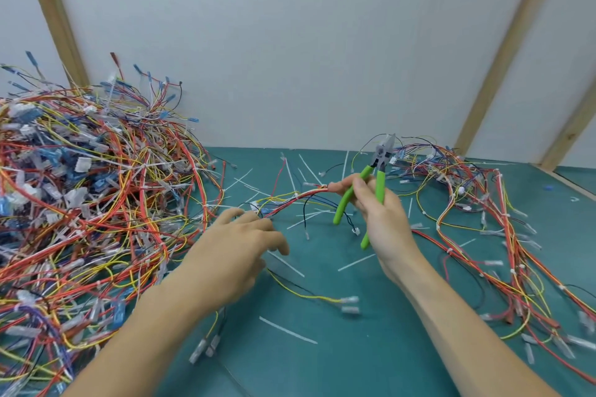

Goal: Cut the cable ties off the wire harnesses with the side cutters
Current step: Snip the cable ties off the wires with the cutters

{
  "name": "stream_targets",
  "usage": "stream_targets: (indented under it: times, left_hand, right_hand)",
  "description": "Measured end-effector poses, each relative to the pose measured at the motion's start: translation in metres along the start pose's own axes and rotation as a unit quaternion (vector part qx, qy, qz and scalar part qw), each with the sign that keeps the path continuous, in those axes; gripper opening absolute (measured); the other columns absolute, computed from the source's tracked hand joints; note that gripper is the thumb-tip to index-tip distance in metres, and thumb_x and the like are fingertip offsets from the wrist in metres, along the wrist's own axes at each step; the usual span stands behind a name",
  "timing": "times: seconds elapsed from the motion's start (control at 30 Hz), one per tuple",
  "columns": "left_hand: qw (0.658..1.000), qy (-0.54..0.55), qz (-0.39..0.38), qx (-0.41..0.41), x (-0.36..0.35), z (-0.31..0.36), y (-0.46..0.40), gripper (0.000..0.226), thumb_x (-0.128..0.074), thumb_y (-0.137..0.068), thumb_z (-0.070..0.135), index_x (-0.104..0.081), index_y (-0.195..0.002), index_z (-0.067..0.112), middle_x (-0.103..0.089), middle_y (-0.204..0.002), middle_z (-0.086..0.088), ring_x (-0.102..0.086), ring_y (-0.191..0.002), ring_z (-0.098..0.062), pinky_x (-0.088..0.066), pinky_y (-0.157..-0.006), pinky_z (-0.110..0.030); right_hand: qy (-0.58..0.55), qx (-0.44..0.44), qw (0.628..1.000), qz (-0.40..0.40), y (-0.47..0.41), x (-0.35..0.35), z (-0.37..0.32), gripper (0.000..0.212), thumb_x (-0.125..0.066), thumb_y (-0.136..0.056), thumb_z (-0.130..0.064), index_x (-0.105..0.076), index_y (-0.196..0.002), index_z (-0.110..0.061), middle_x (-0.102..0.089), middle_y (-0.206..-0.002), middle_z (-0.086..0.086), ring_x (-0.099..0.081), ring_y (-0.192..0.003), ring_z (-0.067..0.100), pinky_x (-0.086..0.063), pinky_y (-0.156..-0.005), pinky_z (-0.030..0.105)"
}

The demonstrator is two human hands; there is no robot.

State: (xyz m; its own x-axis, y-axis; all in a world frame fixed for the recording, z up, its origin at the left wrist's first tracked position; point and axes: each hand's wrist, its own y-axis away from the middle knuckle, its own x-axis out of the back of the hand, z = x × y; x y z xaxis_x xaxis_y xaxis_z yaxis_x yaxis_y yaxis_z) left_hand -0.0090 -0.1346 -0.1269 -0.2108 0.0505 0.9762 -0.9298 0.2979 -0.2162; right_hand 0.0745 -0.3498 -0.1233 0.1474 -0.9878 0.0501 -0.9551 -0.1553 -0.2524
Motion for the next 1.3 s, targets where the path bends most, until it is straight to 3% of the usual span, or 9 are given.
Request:
stream_targets:
  times: [0.13, 0.23, 0.43, 0.57, 0.73, 0.83, 0.9, 1.13, 1.3]
  left_hand:
    - [0.999, -0.032, -0.014, 0.034, 0.0, -0.011, 0.0, 0.067, -0.049, -0.08, 0.0, -0.055, -0.128, 0.047, -0.049, -0.126, 0.023, -0.04, -0.127, -0.006, -0.017, -0.107, -0.021]
    - [0.997, -0.051, -0.023, 0.044, -0.003, -0.016, 0.0, 0.062, -0.05, -0.084, 0.003, -0.054, -0.128, 0.046, -0.049, -0.126, 0.023, -0.04, -0.126, -0.006, -0.02, -0.103, -0.023]
    - [0.994, -0.023, -0.053, 0.088, -0.013, -0.022, -0.001, 0.055, -0.051, -0.085, 0.005, -0.054, -0.125, 0.042, -0.061, -0.111, 0.023, -0.053, -0.115, -0.002, -0.028, -0.08, -0.027]
    - [0.991, 0.122, -0.012, 0.062, -0.017, -0.022, -0.001, 0.05, -0.052, -0.09, -0.001, -0.063, -0.117, 0.039, -0.057, -0.095, 0.019, -0.055, -0.101, -0.003, -0.045, -0.08, -0.028]
    - [0.893, 0.425, 0.135, 0.05, -0.005, 0.0, -0.006, 0.033, -0.076, -0.085, 0.003, -0.072, -0.098, 0.032, -0.07, -0.09, 0.008, -0.068, -0.086, -0.009, -0.055, -0.073, -0.027]
    - [0.812, 0.548, 0.178, 0.094, 0.003, 0.008, -0.007, 0.024, -0.08, -0.081, 0.004, -0.071, -0.09, 0.023, -0.07, -0.084, 0.0, -0.067, -0.075, -0.012, -0.055, -0.066, -0.034]
    - [0.795, 0.567, 0.195, 0.092, 0.006, 0.009, -0.006, 0.018, -0.075, -0.084, 0.0, -0.07, -0.091, 0.016, -0.072, -0.081, -0.006, -0.066, -0.071, -0.013, -0.054, -0.064, -0.027]
    - [0.902, 0.331, 0.276, -0.003, 0.005, 0.021, -0.002, 0.023, -0.082, -0.08, 0.005, -0.071, -0.096, 0.017, -0.066, -0.089, 0.009, -0.064, -0.082, -0.011, -0.046, -0.065, -0.022]
    - [0.892, 0.306, 0.331, -0.006, 0.004, 0.027, -0.002, 0.01, -0.082, -0.082, 0.019, -0.073, -0.086, 0.017, -0.059, -0.078, 0.01, -0.054, -0.065, -0.009, -0.035, -0.063, -0.008]
  right_hand:
    - [0.023, 0.029, 0.999, -0.009, 0.001, -0.001, 0.001, 0.022, -0.049, -0.108, -0.025, -0.068, -0.102, -0.015, -0.079, -0.102, -0.012, -0.065, -0.113, 0.004, -0.04, -0.094, 0.01]
    - [0.024, 0.036, 0.999, -0.019, 0.001, 0.0, 0.003, 0.021, -0.049, -0.108, -0.021, -0.067, -0.1, -0.016, -0.078, -0.1, -0.011, -0.065, -0.11, 0.002, -0.04, -0.085, 0.002]
    - [0.026, 0.053, 0.998, -0.037, 0.006, -0.005, 0.005, 0.018, -0.05, -0.108, -0.013, -0.066, -0.101, -0.01, -0.078, -0.096, -0.005, -0.07, -0.1, 0.01, -0.052, -0.089, 0.02]
    - [0.063, 0.048, 0.99, -0.116, 0.018, -0.017, 0.005, 0.008, -0.059, -0.1, -0.006, -0.064, -0.098, -0.012, -0.076, -0.097, 0.002, -0.071, -0.086, 0.021, -0.056, -0.084, 0.042]
    - [0.166, 0.037, 0.968, -0.183, 0.029, -0.025, 0.002, 0.018, -0.078, -0.082, -0.019, -0.061, -0.087, -0.021, -0.072, -0.084, 0.004, -0.066, -0.077, 0.023, -0.055, -0.08, 0.044]
    - [0.093, 0.03, 0.982, -0.159, 0.028, -0.024, -0.006, 0.017, -0.076, -0.088, -0.005, -0.061, -0.085, -0.013, -0.068, -0.072, 0.011, -0.063, -0.065, 0.032, -0.057, -0.072, 0.048]
    - [0.006, 0.015, 0.986, -0.168, 0.026, -0.02, -0.013, 0.014, -0.069, -0.093, 0.003, -0.065, -0.091, -0.011, -0.069, -0.071, 0.008, -0.064, -0.06, 0.023, -0.059, -0.067, 0.044]
    - [-0.058, -0.009, 0.986, -0.154, 0.022, -0.012, -0.022, 0.01, -0.067, -0.094, 0.002, -0.067, -0.09, -0.007, -0.066, -0.071, 0.009, -0.063, -0.061, 0.024, -0.061, -0.065, 0.037]
    - [-0.088, -0.109, 0.96, -0.244, 0.021, -0.006, -0.022, 0.006, -0.07, -0.085, -0.02, -0.068, -0.087, -0.015, -0.066, -0.079, 0.012, -0.064, -0.067, 0.026, -0.058, -0.063, 0.037]
